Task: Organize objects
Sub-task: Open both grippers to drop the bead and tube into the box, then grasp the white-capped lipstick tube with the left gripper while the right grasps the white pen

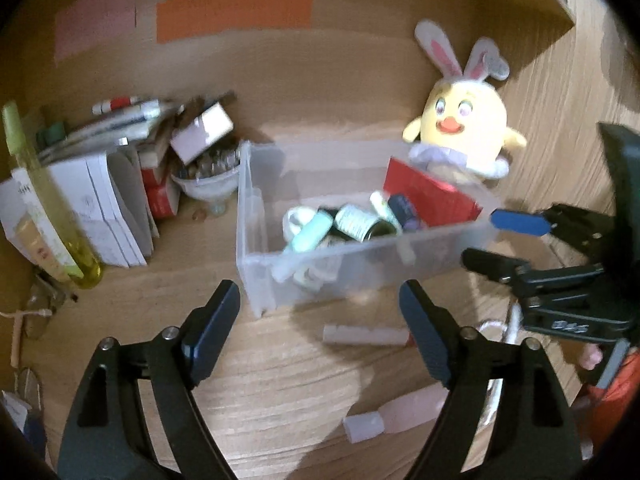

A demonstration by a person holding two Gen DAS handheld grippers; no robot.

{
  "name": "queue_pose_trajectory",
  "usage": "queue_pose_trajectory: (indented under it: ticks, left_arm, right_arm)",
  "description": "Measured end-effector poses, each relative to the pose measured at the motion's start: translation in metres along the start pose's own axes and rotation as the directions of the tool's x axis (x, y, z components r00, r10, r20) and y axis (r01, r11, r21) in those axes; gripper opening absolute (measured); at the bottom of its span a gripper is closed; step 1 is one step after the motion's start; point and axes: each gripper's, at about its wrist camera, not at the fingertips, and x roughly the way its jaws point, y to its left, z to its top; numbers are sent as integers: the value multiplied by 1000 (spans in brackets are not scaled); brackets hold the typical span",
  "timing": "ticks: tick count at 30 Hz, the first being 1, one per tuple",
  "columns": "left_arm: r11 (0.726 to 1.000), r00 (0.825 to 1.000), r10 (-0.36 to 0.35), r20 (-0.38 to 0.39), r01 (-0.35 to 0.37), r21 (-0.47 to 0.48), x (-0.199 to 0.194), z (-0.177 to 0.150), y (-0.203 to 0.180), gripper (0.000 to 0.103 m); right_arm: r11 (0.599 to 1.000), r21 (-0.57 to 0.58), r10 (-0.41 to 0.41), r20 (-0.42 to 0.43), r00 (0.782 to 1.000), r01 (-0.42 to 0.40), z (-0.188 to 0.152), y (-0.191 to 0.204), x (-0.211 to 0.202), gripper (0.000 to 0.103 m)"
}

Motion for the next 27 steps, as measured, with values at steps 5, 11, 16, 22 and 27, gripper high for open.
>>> queue_pose_trajectory:
  ticks: [5,11,16,22,27]
  left_arm:
    - [1000,998,10,-59,-10,-12,14,-18,7,82]
    - [1000,992,-21,-125,21,-6,27,-30,9,82]
    - [995,987,-42,-157,56,88,39,-27,-6,82]
    - [981,976,-79,-203,112,160,56,-16,-21,82]
    - [963,957,-154,-247,202,181,67,-13,-32,82]
  right_arm:
    - [998,-31,54,-22,998,-54,-9,12,2,57]
    - [998,1,71,-58,996,-71,-23,10,8,58]
    - [996,76,48,-90,995,-41,-44,-12,1,58]
    - [984,178,31,-124,992,-9,-71,-38,-16,58]
    - [972,233,24,-143,989,10,-84,-43,-17,58]
